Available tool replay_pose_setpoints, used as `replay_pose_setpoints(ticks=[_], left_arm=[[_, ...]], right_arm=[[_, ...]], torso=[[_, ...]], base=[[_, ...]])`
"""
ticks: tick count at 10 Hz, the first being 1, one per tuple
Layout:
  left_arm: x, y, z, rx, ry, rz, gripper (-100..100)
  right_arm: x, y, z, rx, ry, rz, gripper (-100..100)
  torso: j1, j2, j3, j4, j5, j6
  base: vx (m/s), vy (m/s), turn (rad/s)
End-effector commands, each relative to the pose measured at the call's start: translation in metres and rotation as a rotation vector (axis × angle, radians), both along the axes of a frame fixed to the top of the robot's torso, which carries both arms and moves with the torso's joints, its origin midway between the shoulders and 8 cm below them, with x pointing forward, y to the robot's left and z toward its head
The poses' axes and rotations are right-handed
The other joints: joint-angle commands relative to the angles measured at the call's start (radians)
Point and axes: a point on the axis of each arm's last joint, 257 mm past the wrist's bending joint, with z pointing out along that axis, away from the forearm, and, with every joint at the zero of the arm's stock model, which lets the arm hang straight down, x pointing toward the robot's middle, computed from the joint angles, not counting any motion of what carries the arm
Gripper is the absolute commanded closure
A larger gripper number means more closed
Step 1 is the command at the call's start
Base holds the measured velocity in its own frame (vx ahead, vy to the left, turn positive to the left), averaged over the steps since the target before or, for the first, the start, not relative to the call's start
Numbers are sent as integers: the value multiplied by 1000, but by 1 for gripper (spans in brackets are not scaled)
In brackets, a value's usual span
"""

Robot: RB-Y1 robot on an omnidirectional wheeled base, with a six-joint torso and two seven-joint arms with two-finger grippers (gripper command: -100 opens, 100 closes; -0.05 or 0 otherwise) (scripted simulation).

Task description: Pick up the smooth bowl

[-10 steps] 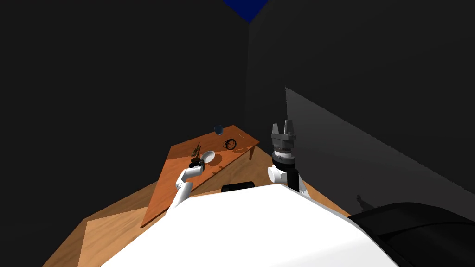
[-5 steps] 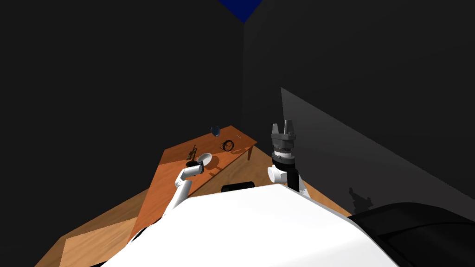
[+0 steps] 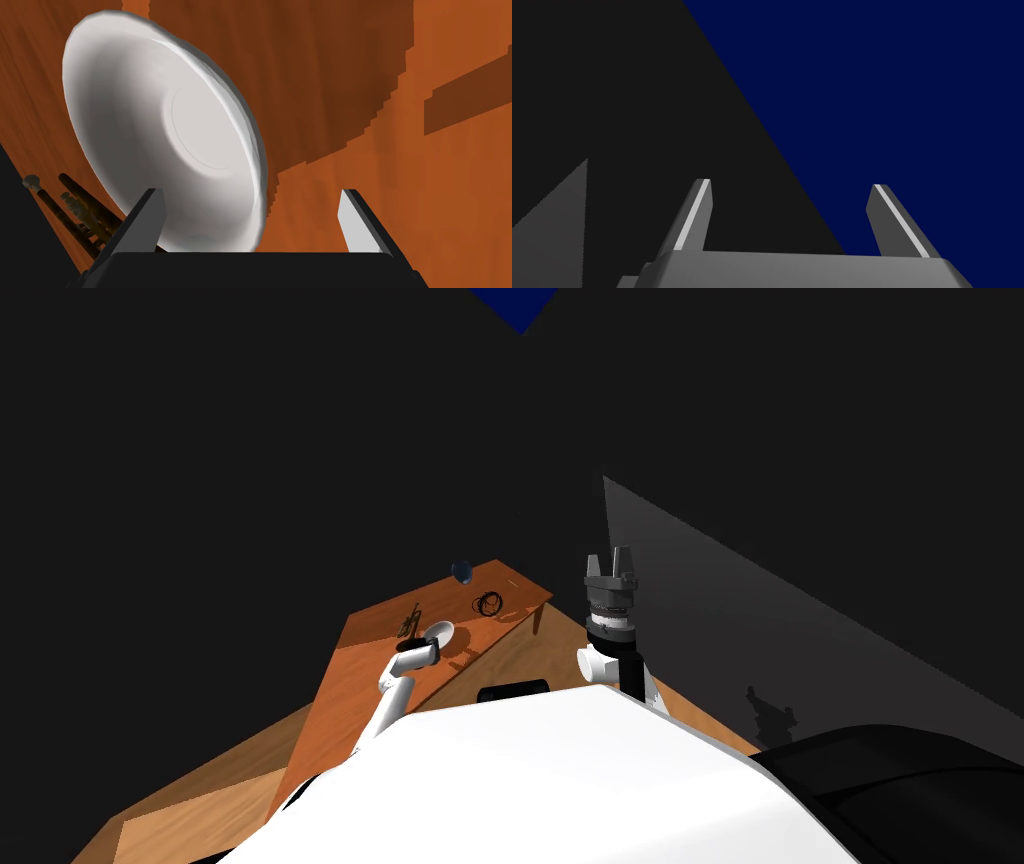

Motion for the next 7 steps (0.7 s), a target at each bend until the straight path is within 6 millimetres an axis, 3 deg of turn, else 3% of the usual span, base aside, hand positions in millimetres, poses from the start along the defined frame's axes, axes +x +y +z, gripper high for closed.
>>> replay_pose_setpoints(ticks=[1,3,4,7], left_arm=[[-2,0,-7,0,-3,2,-100],[-2,-1,-8,0,-2,2,-100],[-2,-1,-8,0,-3,3,100],[-2,-1,-8,0,-3,3,100]], right_arm=[[0,0,0,0,0,0,0],[0,0,0,0,0,0,0],[0,0,0,0,0,0,0],[0,0,0,0,0,0,0]], torso=[[0,0,0,0,0,0],[0,0,0,0,0,0],[0,1,0,0,0,0],[-1,2,1,0,0,0]], base=[[44,22,-19],[31,20,-10],[0,0,0],[0,0,0]])
